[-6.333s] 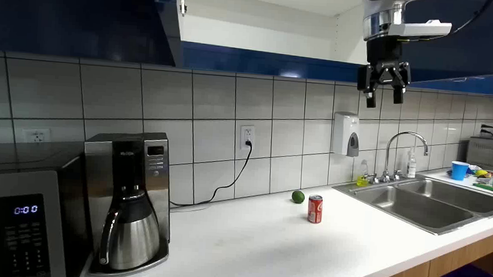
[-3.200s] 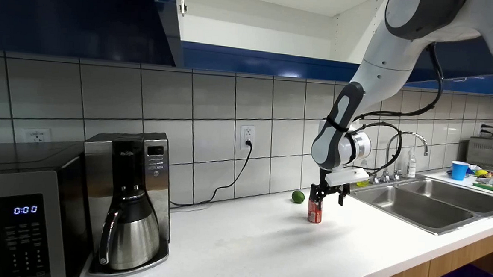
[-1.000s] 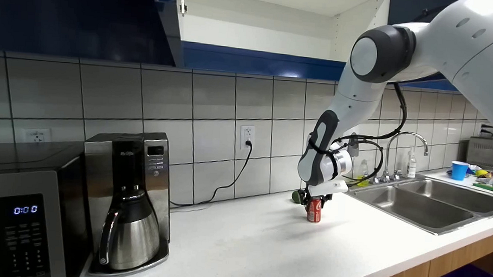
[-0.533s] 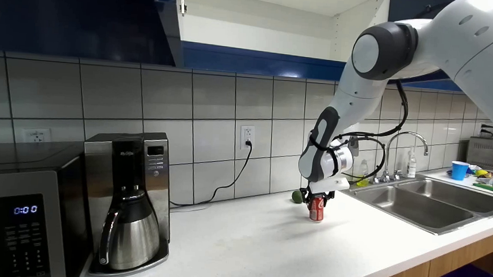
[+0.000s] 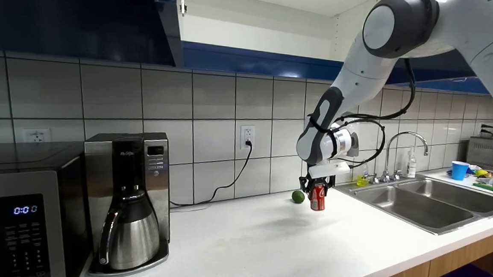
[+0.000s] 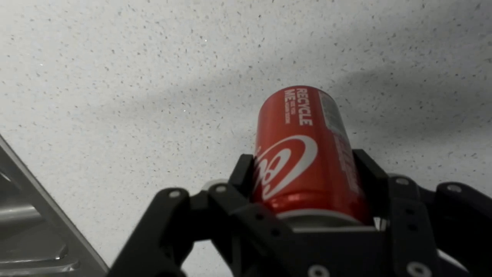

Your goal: Put the can inside the cupboard

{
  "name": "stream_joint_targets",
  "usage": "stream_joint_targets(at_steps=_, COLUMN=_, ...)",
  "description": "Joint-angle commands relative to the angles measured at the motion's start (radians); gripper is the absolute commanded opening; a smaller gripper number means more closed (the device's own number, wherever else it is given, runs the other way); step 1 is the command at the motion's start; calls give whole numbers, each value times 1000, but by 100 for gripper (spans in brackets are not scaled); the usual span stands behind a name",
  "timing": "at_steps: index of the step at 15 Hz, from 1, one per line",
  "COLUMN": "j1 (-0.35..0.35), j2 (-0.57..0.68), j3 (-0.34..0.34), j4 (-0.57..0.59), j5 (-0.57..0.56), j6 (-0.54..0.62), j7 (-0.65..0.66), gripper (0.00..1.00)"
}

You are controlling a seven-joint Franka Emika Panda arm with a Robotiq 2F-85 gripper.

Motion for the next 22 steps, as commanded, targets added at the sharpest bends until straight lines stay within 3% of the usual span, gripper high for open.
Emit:
stream_joint_targets(at_steps=1, j1=12, j2=-131, j3=5, j4=-85, j5=-53, j6=-78, j7=18, gripper=41)
stream_joint_targets(at_steps=14, j1=-28, j2=-486, j3=78, j4=-320, j5=-133, j6=-272, j7=8, gripper=41)
stream_joint_targets(at_steps=22, j1=-68, j2=-742, j3=173, j4=-334, j5=-119, j6=-489, j7=-6, gripper=41)
